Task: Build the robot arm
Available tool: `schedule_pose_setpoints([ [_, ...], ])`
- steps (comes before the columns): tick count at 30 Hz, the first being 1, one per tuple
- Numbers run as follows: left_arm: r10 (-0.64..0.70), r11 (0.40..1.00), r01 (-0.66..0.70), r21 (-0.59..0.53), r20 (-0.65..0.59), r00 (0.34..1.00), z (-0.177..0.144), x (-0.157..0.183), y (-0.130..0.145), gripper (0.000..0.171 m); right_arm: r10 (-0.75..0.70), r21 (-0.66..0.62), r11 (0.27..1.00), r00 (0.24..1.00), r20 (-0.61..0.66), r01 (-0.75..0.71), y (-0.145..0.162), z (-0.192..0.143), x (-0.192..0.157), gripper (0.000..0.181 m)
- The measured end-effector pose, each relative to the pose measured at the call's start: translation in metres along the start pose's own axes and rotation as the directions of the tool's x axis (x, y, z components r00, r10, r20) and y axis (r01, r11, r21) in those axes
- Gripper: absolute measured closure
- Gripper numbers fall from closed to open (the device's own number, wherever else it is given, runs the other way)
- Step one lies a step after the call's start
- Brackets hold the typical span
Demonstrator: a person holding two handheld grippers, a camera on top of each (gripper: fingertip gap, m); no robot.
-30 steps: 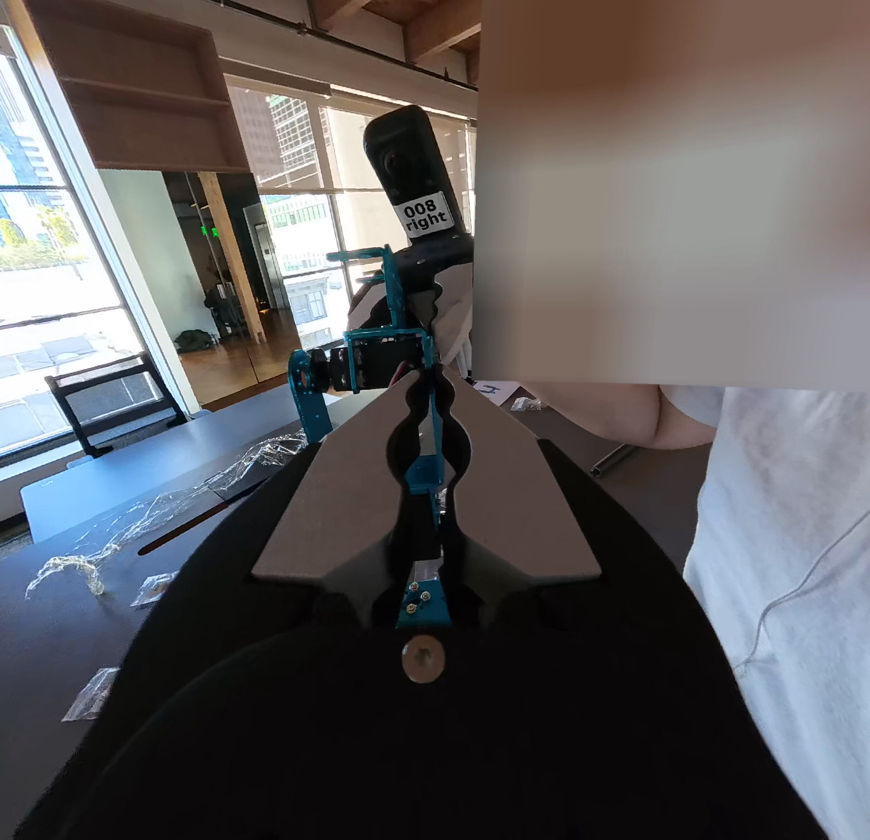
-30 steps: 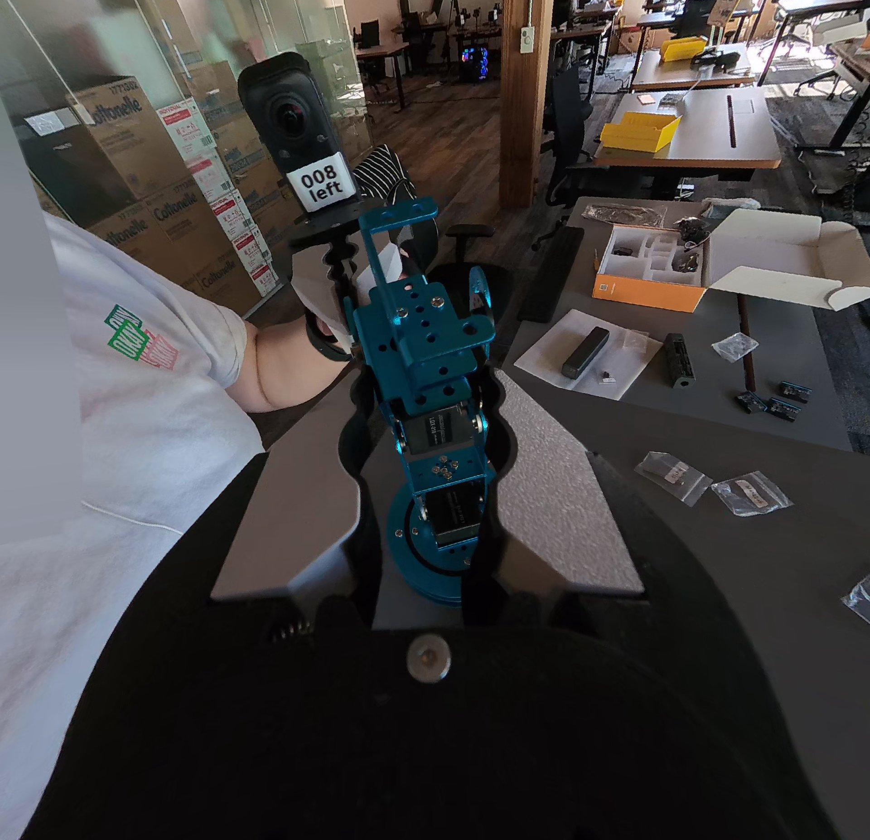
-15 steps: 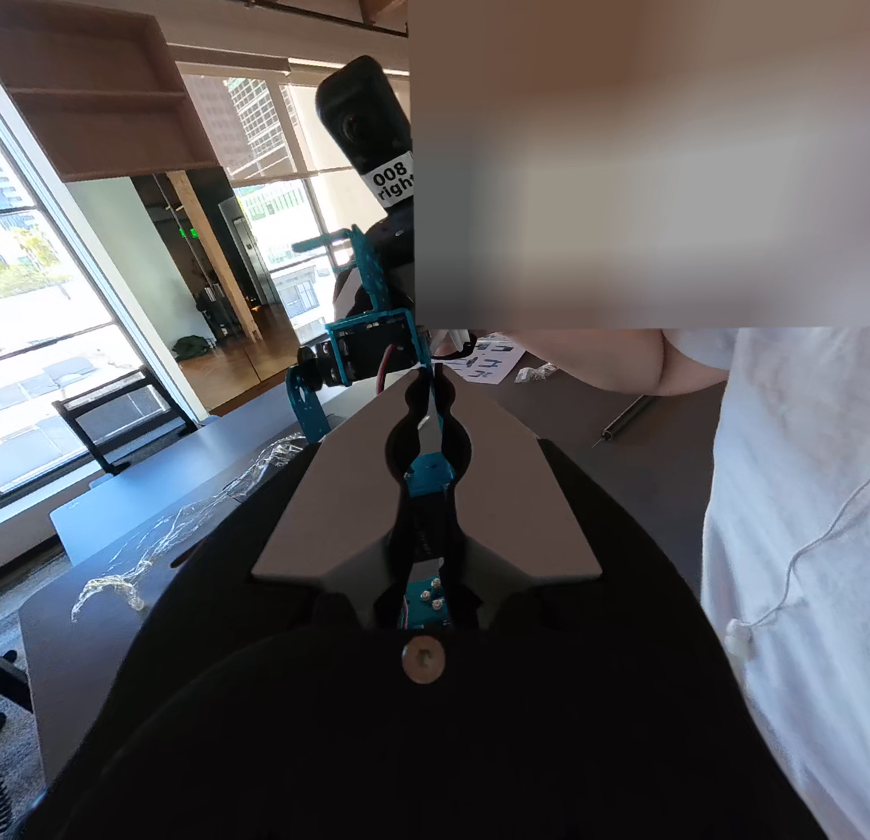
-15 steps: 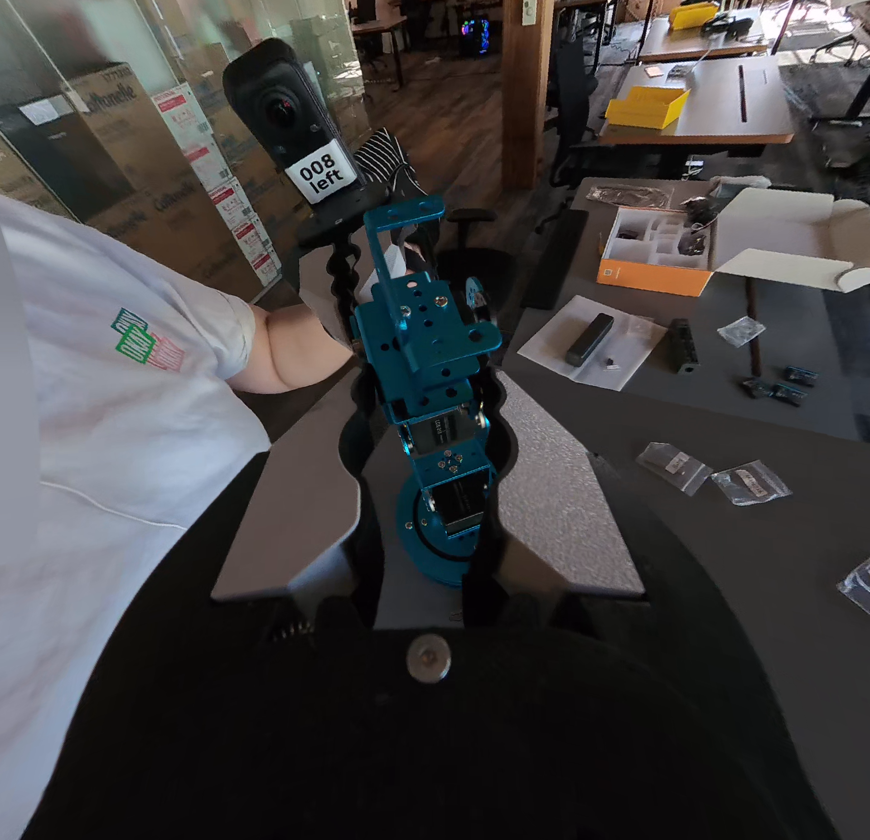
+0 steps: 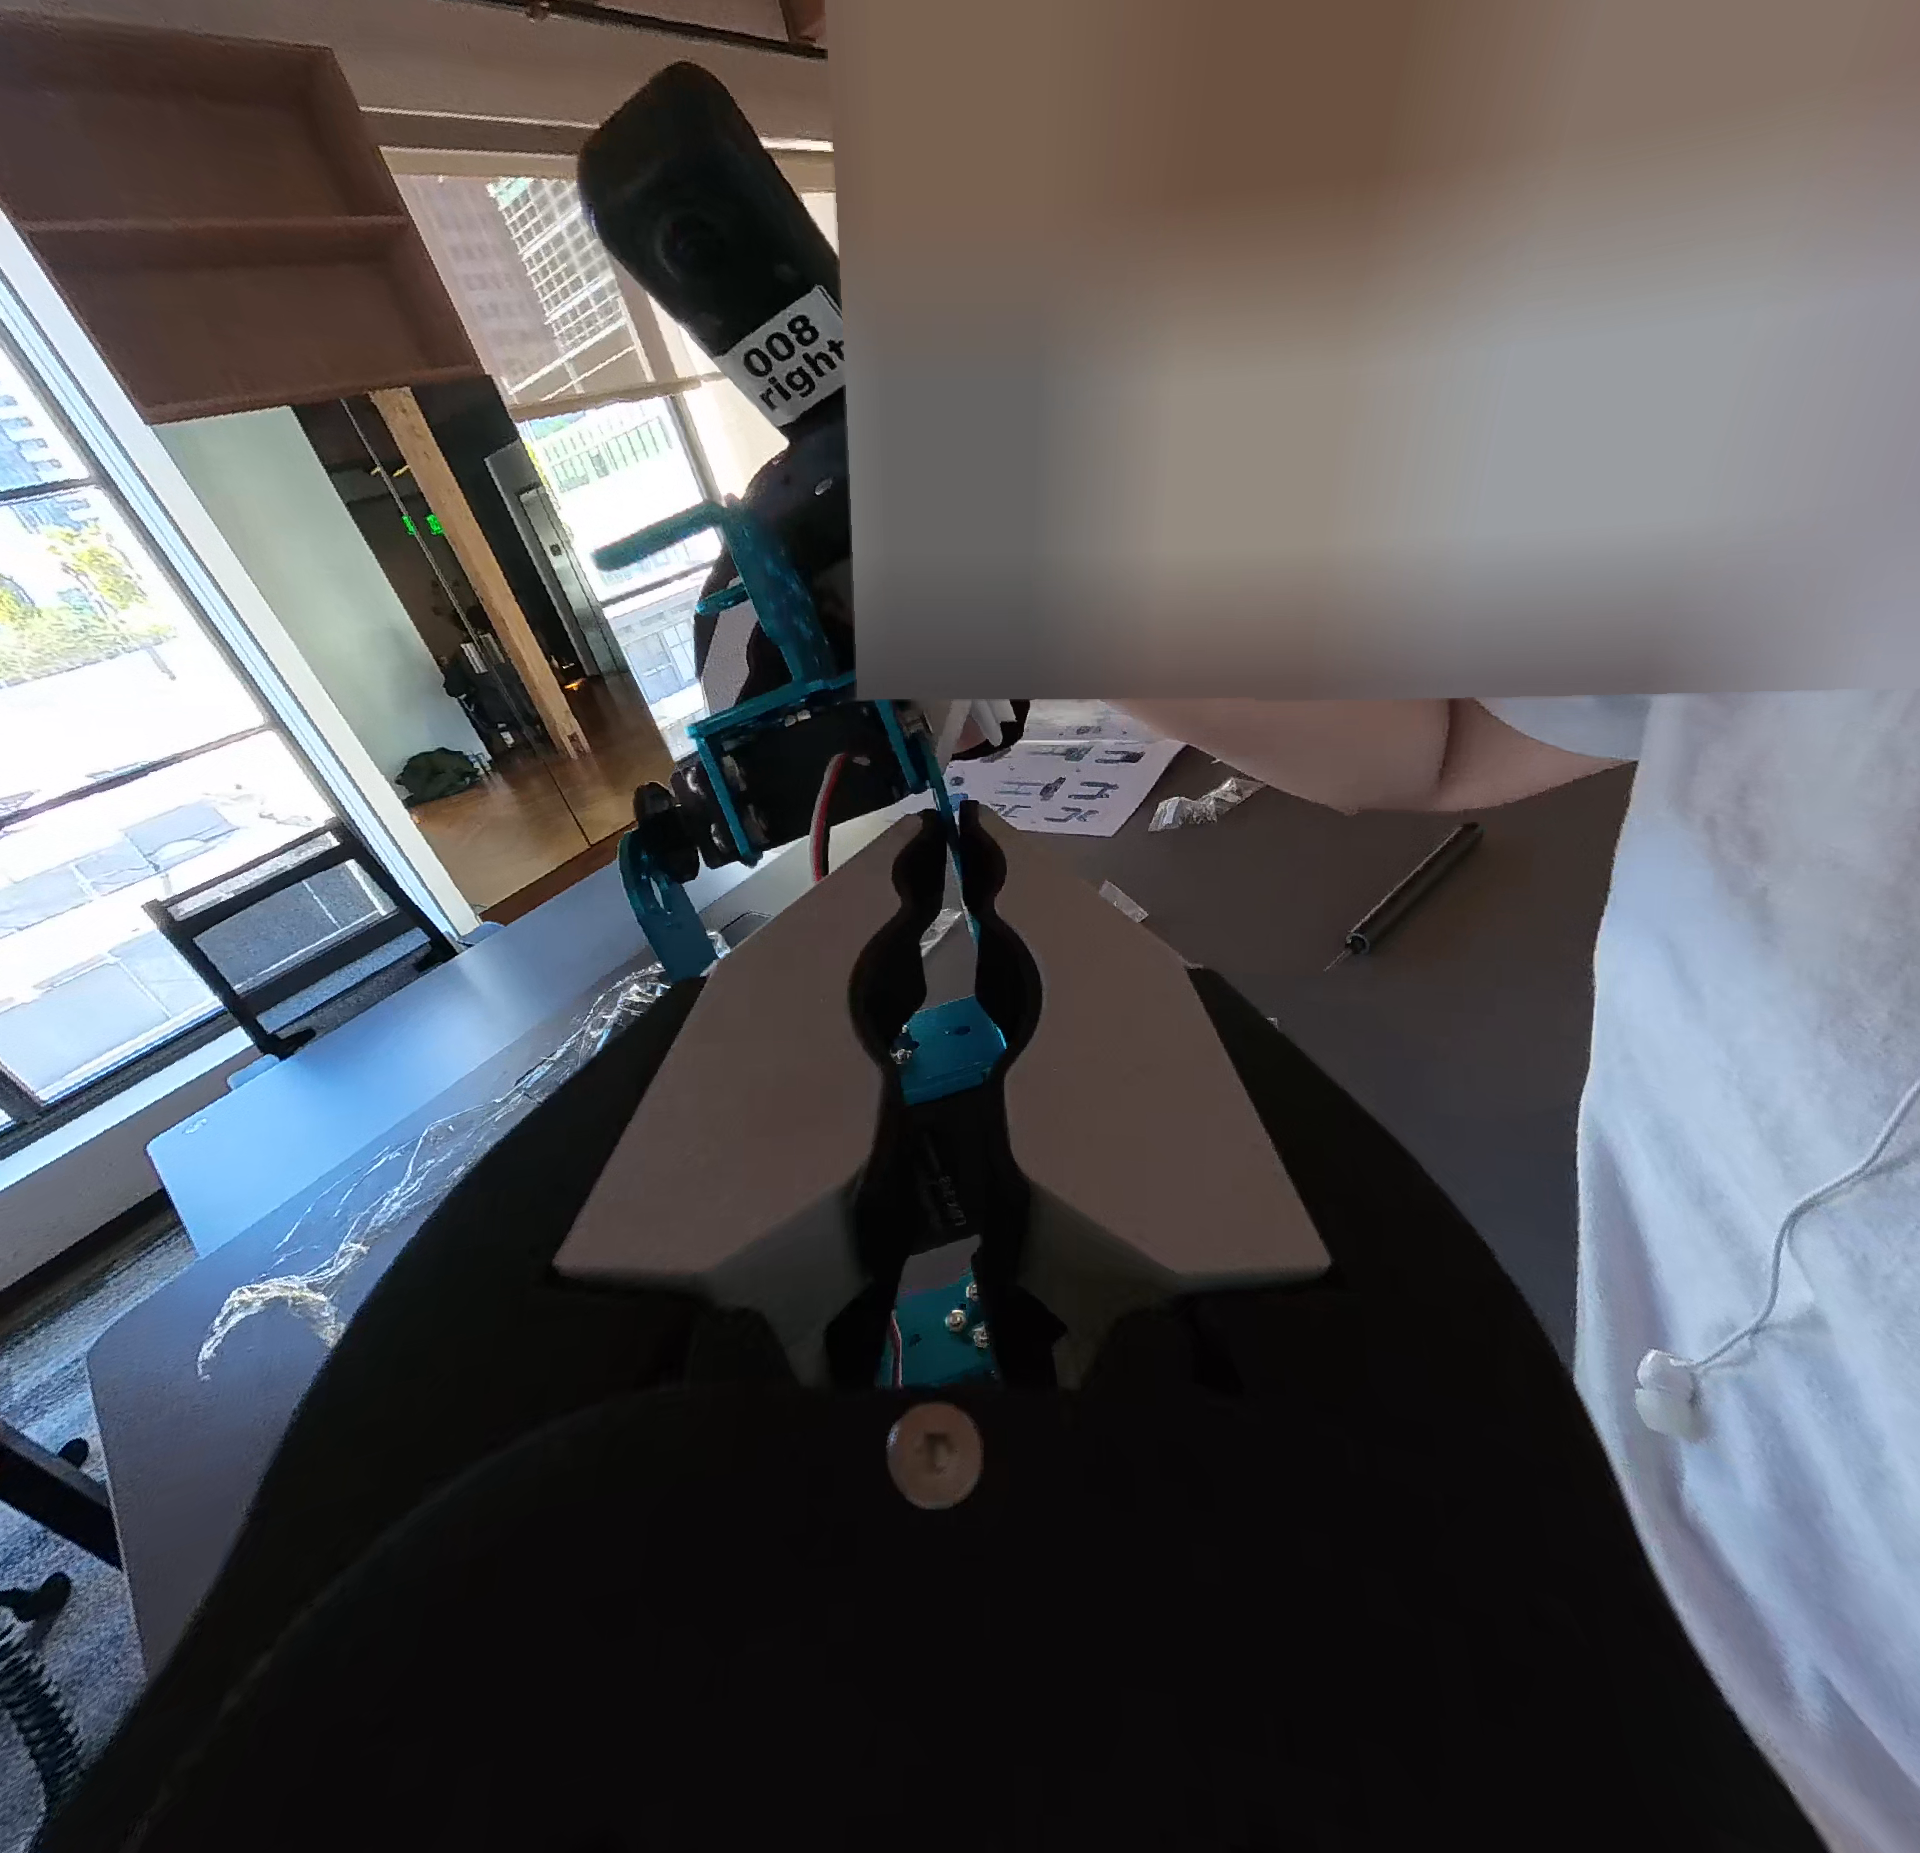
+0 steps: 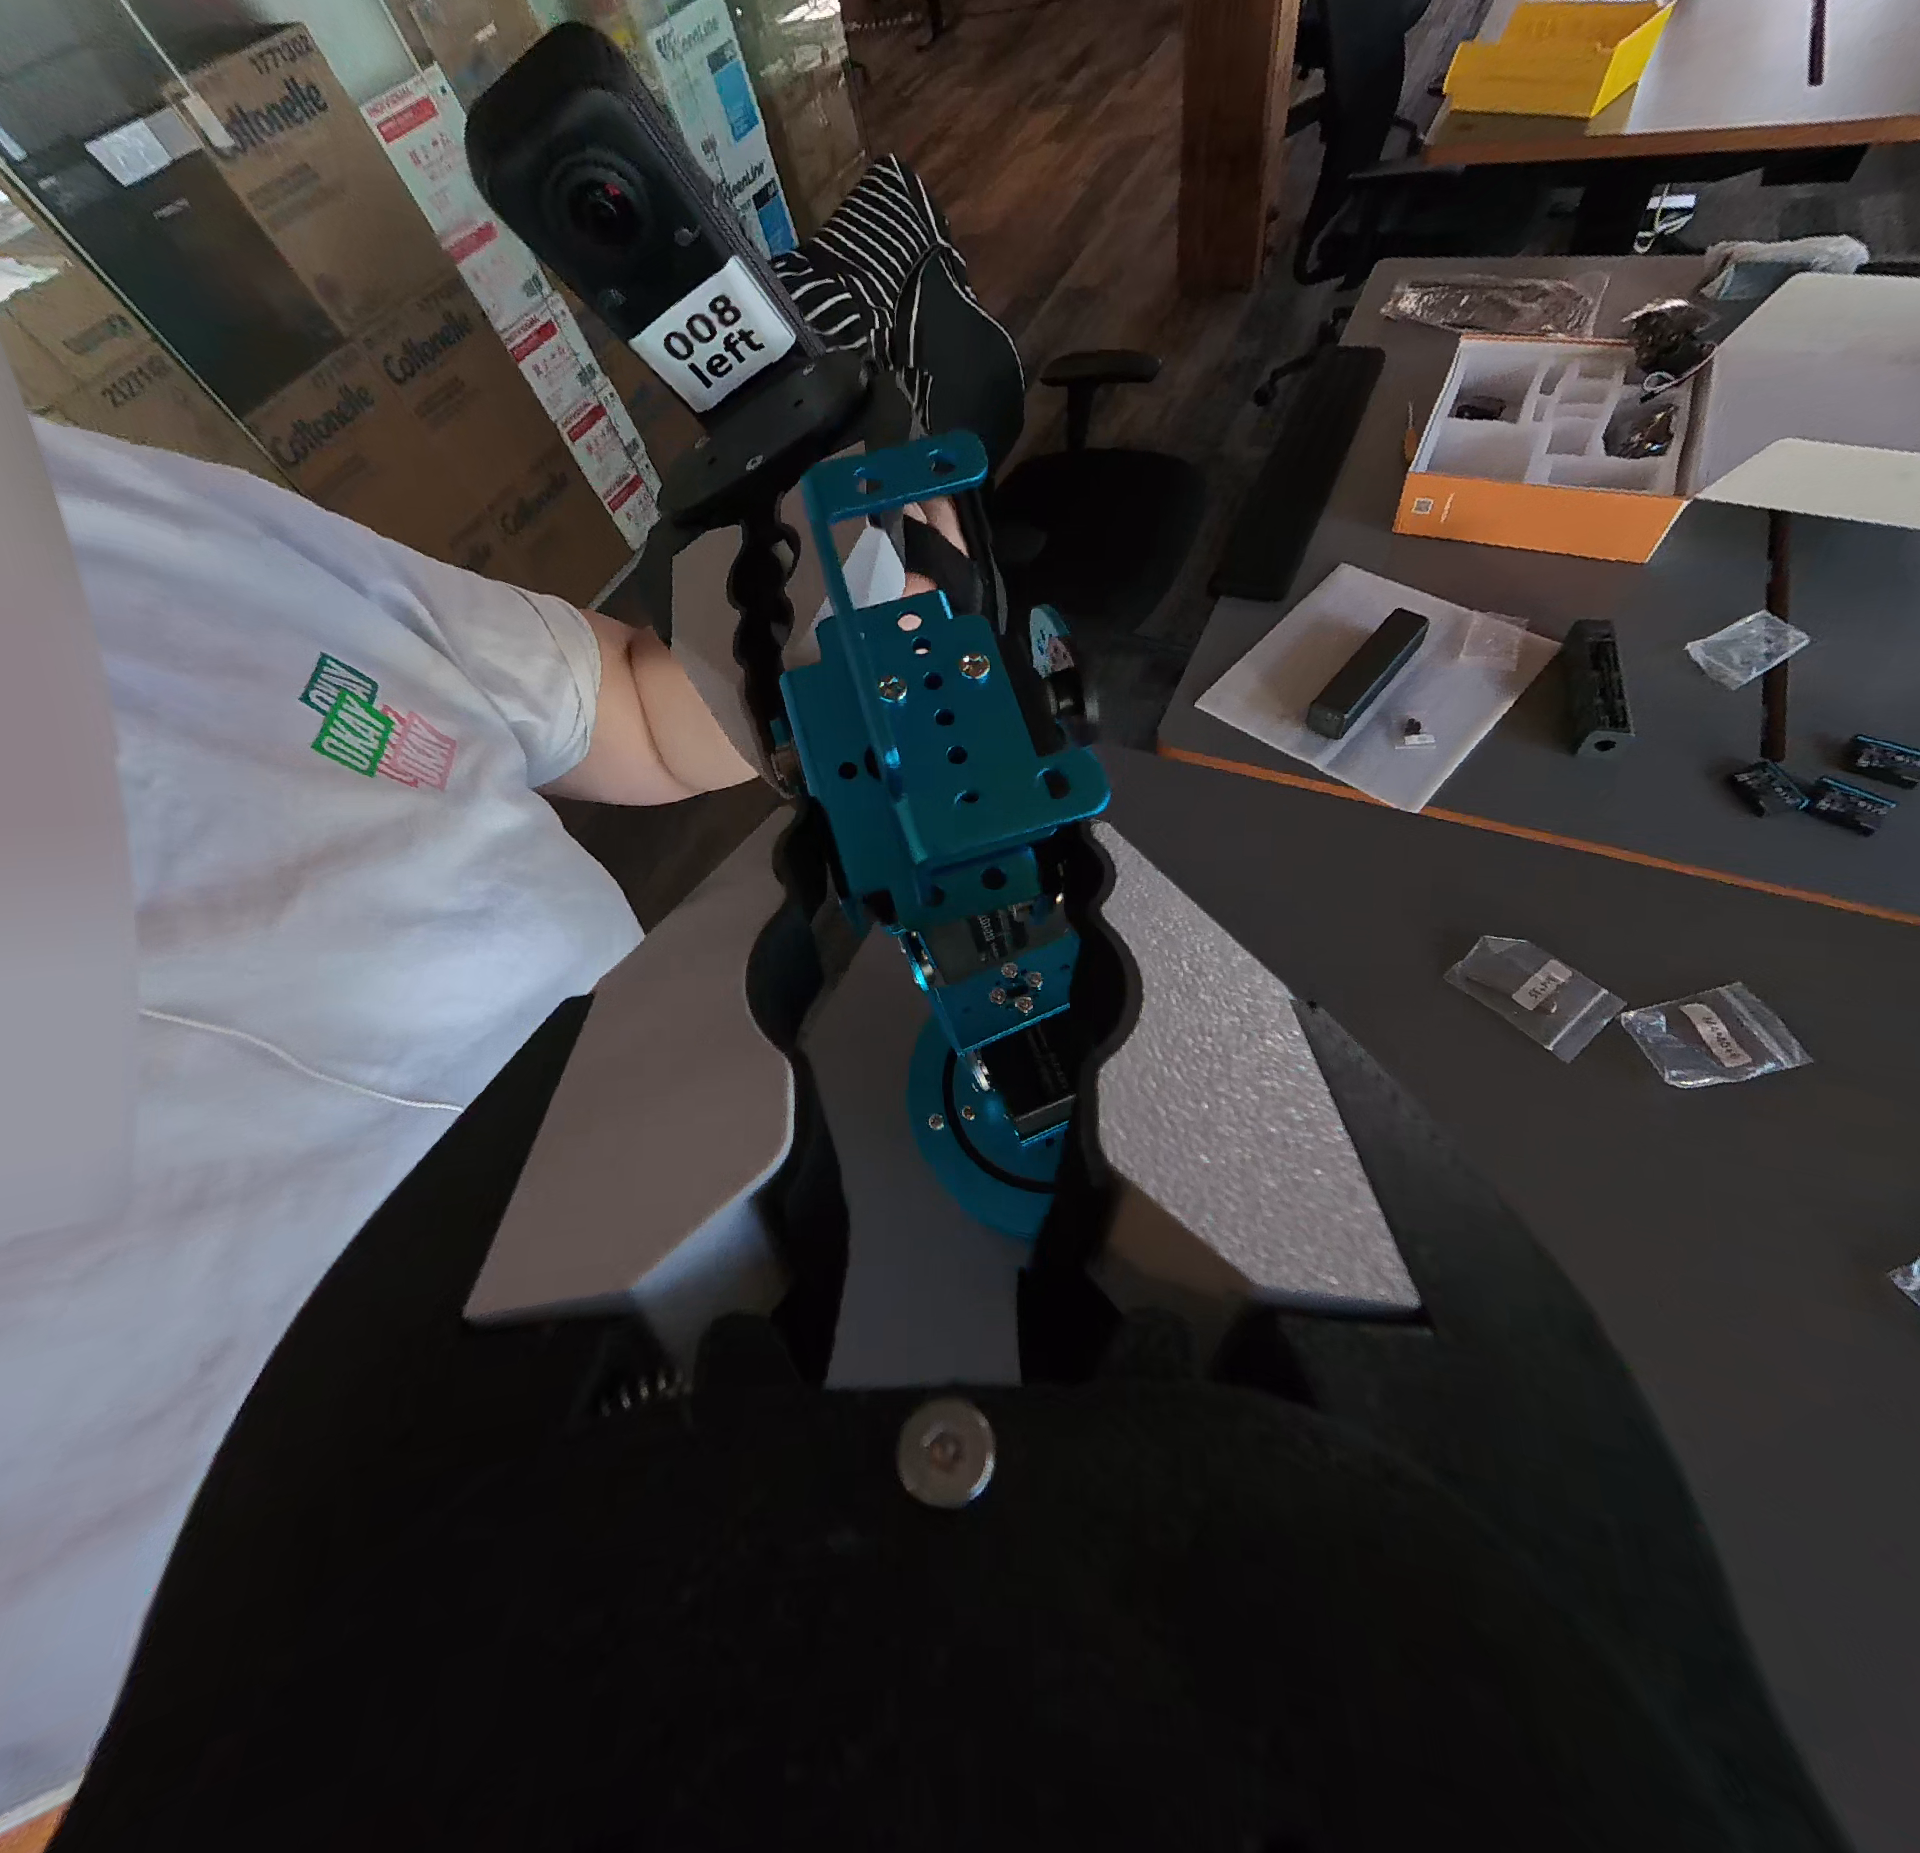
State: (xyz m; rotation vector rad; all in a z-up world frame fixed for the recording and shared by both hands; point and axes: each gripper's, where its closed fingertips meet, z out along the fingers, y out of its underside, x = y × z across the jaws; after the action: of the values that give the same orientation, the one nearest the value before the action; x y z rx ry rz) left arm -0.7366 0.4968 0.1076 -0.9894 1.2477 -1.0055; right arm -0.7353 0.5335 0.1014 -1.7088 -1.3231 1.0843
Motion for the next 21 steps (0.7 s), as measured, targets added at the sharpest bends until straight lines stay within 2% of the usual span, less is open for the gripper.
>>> schedule_pose_setpoints([
  [21,0.054,0.998,-0.054,0.012,-0.034,0.998,-0.0009,0.0007,0.0001,0.169,-0.004,-0.025,1.0,1.0,0.006,0.004,-0.0015,0.0014,0.0007,0.134],
])
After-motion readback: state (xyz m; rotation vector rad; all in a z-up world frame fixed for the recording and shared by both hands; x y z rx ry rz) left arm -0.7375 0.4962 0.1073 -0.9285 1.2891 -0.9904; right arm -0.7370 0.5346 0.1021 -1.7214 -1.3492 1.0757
